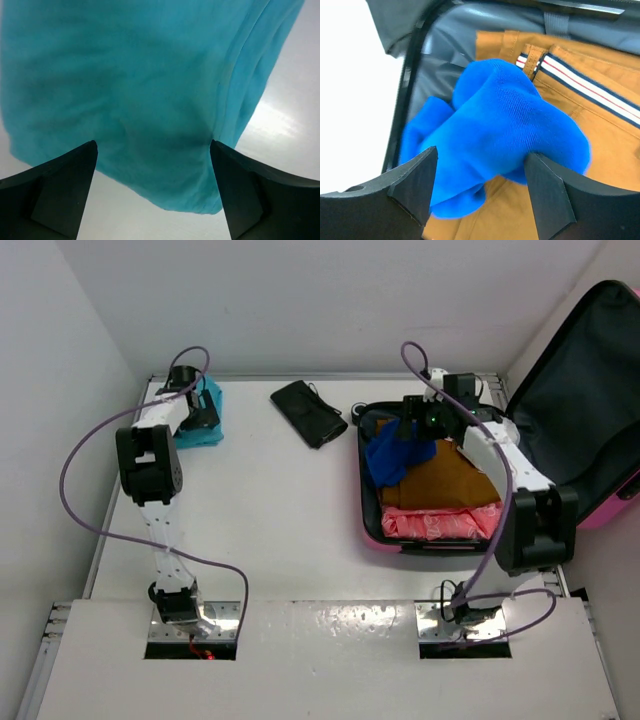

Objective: Pack the luggage

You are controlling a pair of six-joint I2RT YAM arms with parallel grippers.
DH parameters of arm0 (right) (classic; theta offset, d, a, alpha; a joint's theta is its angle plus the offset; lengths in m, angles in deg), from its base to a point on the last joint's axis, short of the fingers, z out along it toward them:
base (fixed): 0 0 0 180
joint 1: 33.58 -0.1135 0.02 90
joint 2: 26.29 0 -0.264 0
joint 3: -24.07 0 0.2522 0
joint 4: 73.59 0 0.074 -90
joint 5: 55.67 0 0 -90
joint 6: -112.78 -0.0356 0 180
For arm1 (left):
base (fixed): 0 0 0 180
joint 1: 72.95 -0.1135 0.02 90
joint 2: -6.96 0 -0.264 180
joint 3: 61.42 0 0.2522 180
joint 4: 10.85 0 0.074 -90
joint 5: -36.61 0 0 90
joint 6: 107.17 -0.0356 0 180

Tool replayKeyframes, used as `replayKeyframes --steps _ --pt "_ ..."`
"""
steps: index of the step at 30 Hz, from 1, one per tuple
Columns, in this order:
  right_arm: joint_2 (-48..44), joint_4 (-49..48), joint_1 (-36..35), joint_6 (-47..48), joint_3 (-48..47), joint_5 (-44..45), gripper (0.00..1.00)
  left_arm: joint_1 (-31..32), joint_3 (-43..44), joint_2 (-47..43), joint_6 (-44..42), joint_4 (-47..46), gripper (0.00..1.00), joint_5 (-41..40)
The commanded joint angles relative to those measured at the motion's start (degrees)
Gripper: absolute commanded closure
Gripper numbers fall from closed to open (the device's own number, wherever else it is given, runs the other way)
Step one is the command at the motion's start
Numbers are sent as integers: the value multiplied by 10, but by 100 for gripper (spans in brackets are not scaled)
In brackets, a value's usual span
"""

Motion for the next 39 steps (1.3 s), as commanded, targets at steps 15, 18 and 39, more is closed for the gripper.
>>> replayKeyframes --steps 15,18,39 --pt "-213 183 76 60 -98 -9 30 -6 20 81 -2 57 66 96" --pt "-234 178 88 52 -87 -10 33 -6 12 42 -2 50 100 215" --pt "-403 88 314 -15 81 -18 33 496 26 -190 -192 -167 100 526"
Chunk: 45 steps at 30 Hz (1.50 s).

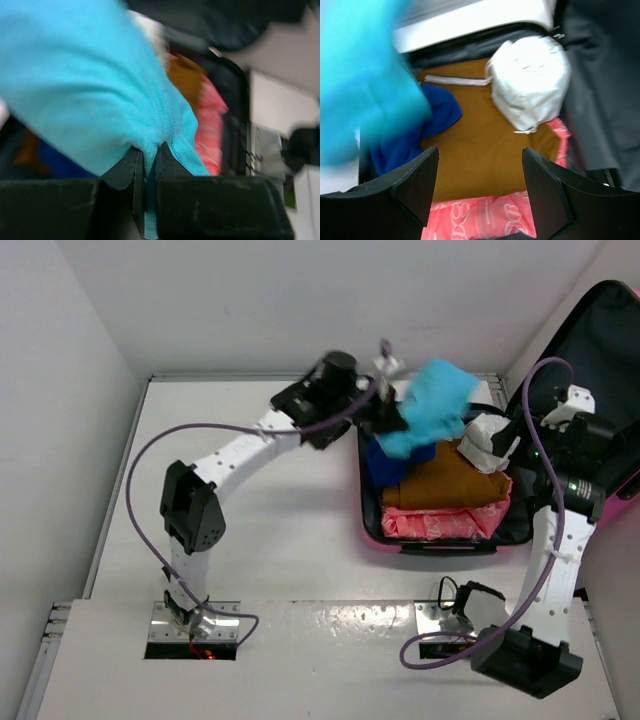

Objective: Pack the luggage

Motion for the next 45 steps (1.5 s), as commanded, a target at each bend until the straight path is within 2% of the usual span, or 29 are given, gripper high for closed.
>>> replayKeyframes --steps 1,3,6,7,9,10,11,12,13,15,16,18,21,24,29,30,34,36,39,41,42,45 --pt "-31 -44 36 -9 14 -4 33 65 -60 -14 -134 3 100 51" --pt "-45 -42 60 3 13 -31 33 107 -75 -4 -220 32 100 60" --pt "-42 -11 75 23 10 -95 33 143 -81 43 -299 92 99 21" --pt "-33 1 75 30 9 -121 33 157 -62 61 -316 116 86 1" --pt "-14 45 75 38 3 -172 32 157 -62 93 -309 130 68 -22" --pt "-7 59 77 40 0 -180 32 152 -70 93 -301 130 47 -35" --pt "1 90 76 40 -2 -186 32 146 -77 93 -291 122 38 -43" --pt "21 97 75 43 -1 -206 32 139 -91 87 -276 90 35 -53" --pt "28 124 75 58 -4 -212 34 124 -117 70 -253 70 35 -59" --pt "47 154 76 69 -12 -235 38 111 -132 56 -244 30 41 -74" --pt "53 158 77 87 -11 -244 39 99 -132 56 -228 20 55 -81" --pt "55 156 81 96 -6 -278 41 85 -113 56 -201 -4 73 -88" --pt "57 155 82 115 -8 -316 41 55 -63 74 -123 -30 90 -113" --pt "71 178 82 122 -21 -348 41 40 -30 87 -102 -30 95 -152" --pt "91 194 75 153 -27 -411 41 46 -41 82 -156 -12 96 -199" --pt "95 198 69 161 -25 -416 41 53 -52 82 -156 -12 90 -209" --pt "113 212 38 187 -16 -423 42 58 -99 51 -174 2 37 -148" --pt "117 199 26 187 -7 -414 42 58 -156 3 -174 -38 23 -119" --pt "123 189 1 193 3 -407 42 51 -228 -57 -174 -114 14 -107" --pt "129 203 -12 203 4 -398 42 37 -235 -102 -141 -148 12 -113" --pt "135 211 -30 225 3 -396 42 25 -235 -111 -95 -156 11 -113" --pt "148 258 -63 278 7 -388 43 -28 -196 -117 -11 -151 10 -203"
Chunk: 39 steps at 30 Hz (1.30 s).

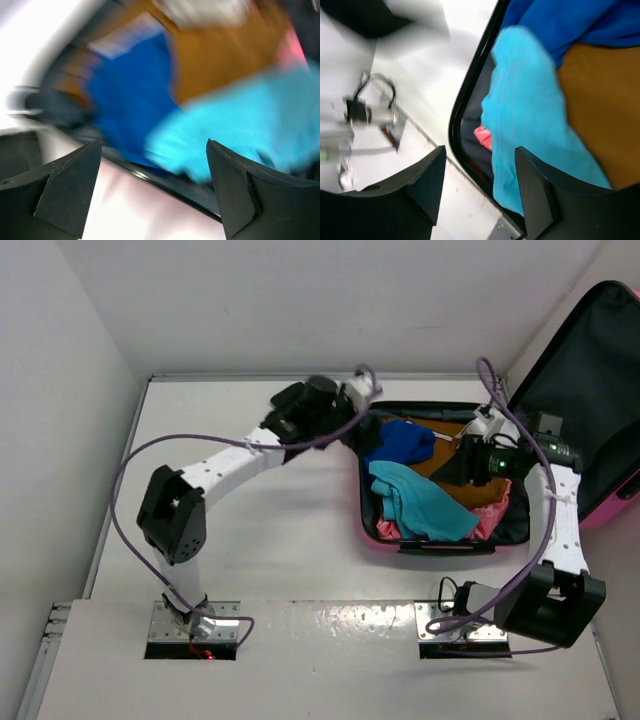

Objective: Pack the luggage

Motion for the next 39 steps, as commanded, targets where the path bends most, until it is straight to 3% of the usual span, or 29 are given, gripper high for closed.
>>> replayKeyframes --steps 1,3,4,7,9,10,15,19,23,29,30,34,39 --pt "13 59 -32 96 6 0 43 -77 79 -31 103 -61 10 -115" --pt "24 85 -60 117 17 9 44 -91 126 30 103 -5 4 -172" --pt "24 96 -73 126 20 15 44 -96 193 60 103 24 4 -253" --pt "18 73 -89 115 41 58 44 -115 343 190 168 147 2 -331" --pt "10 48 -92 98 45 74 44 -126 398 241 208 214 2 -345" --pt "8 44 -93 96 43 80 44 -131 415 276 264 229 2 -355" --pt "1 27 -94 66 18 94 43 -149 400 310 343 229 1 -393" --pt "-1 32 -92 58 -3 109 42 -160 414 347 362 229 1 -372" --pt "-1 45 -92 58 -14 117 42 -166 426 377 308 205 1 -366" --pt "-13 44 -92 47 -13 122 42 -199 386 374 201 150 13 -278" --pt "-12 44 -93 41 -11 122 42 -213 357 361 195 138 20 -247" --pt "-13 35 -92 36 -9 125 42 -231 360 375 166 141 31 -181" --pt "-5 37 -93 41 -20 131 42 -237 347 383 91 141 36 -90"
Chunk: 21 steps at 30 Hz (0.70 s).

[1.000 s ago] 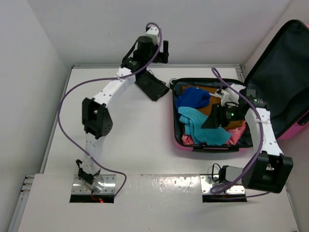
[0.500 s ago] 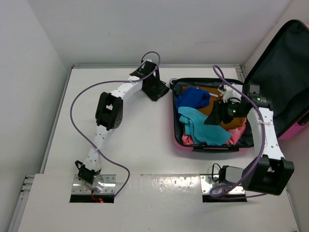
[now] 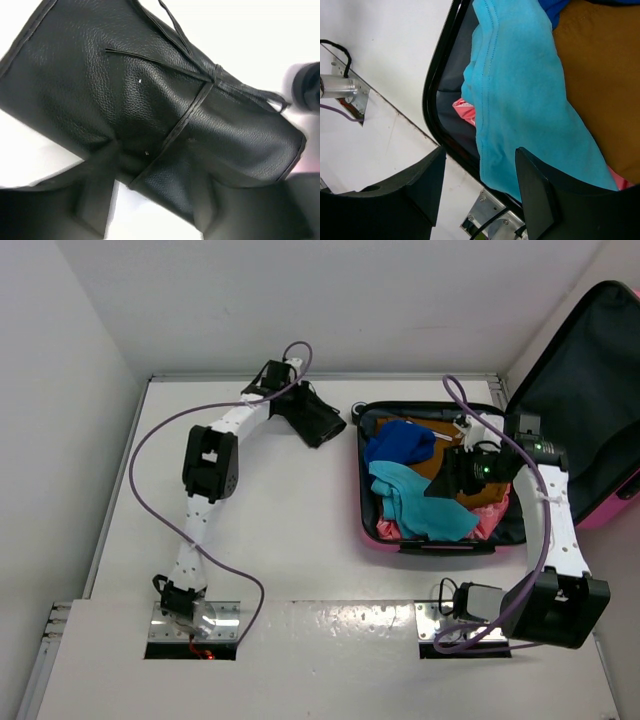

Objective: Pack the luggage

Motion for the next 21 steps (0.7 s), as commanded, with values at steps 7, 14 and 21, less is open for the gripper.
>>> replayKeyframes --steps 7,14,21 --pt "3 -17 -3 0 -29 10 42 31 -72 -30 -171 -3 74 70" --pt "4 -19 -1 0 -32 11 43 50 -130 -97 -210 -22 100 49" --pt "-38 -123 33 -106 -9 8 45 13 -81 -178 -157 -69 100 131"
